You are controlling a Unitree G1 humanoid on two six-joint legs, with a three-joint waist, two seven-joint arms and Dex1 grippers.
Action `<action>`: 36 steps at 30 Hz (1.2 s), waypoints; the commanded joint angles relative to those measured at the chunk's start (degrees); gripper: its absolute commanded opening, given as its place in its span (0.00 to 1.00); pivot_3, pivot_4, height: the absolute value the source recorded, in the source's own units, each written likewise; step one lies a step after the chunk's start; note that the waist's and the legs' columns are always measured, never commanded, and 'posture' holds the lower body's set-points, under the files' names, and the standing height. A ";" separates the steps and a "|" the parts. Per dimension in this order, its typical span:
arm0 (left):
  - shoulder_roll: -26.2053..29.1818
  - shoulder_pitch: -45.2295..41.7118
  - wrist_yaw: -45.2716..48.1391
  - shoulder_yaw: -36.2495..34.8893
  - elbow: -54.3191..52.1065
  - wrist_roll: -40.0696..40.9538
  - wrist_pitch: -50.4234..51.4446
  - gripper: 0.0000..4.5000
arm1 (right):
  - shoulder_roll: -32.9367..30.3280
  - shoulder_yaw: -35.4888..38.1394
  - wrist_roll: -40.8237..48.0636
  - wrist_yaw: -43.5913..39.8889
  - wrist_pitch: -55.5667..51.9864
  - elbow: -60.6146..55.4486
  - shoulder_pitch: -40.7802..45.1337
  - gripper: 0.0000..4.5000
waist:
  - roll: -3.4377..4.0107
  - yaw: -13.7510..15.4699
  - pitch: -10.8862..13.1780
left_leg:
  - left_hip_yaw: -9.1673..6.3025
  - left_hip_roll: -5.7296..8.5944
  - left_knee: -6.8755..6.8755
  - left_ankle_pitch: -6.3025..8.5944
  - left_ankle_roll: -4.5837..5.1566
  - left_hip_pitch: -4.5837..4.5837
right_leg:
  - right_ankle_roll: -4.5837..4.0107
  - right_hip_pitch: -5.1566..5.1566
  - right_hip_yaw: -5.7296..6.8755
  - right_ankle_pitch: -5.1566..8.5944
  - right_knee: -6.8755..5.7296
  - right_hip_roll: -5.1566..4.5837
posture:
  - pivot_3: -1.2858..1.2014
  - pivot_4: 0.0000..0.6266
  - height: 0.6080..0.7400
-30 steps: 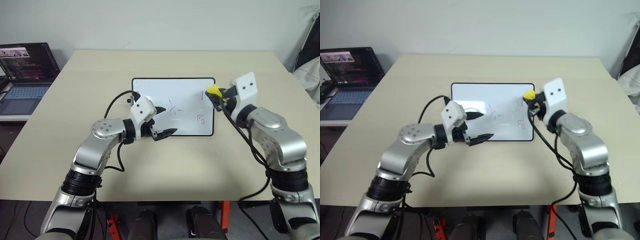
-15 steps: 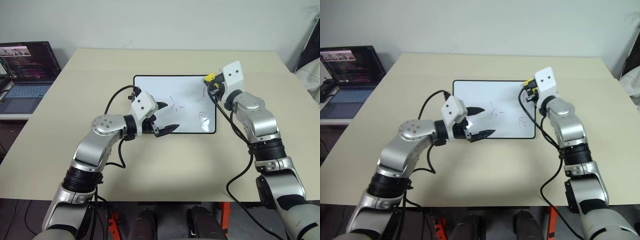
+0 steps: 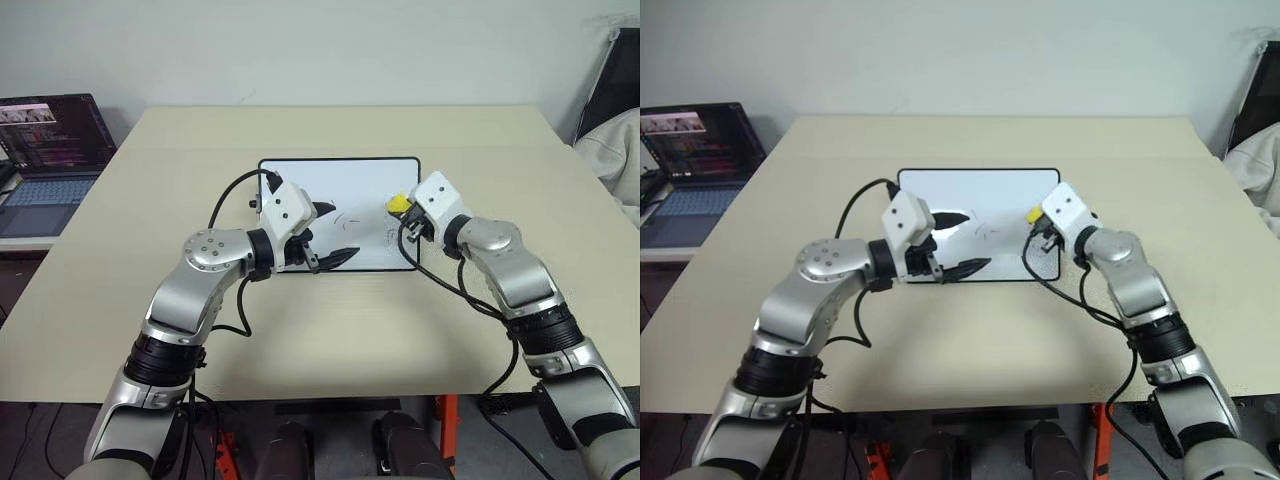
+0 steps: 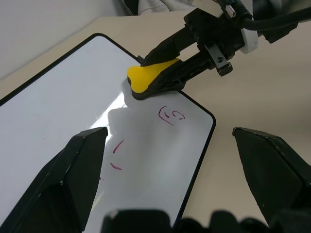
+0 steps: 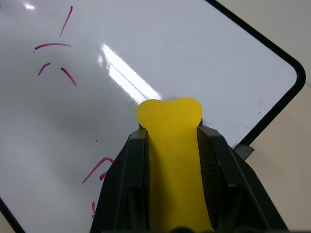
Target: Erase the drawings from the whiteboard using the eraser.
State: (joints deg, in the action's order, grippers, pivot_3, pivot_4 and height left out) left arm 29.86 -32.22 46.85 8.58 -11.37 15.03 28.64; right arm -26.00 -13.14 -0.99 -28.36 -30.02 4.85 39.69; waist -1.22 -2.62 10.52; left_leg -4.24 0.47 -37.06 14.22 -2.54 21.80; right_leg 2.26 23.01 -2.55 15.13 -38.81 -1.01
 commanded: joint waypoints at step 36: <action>3.51 24.39 -2.69 -14.57 -12.81 8.40 1.00 1.00 | -3.00 20.93 18.61 -5.96 -13.06 -37.53 -24.91 0.22 | 0.00 0.98 0.06 | -0.33 0.00 0.14 0.13 -0.14 0.35 | -0.20 0.19 0.13 0.01 0.28 -0.12 | 0.52 0.24 1.00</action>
State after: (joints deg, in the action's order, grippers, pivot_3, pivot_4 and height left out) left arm 33.56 -8.04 44.41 -4.54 -21.07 22.10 30.85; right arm -28.35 5.42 15.46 -33.70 -43.53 -28.20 15.63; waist -1.22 -1.64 10.57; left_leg -4.56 0.46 -36.93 14.35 -2.68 22.15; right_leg 2.06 23.19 -2.42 15.15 -38.53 -1.13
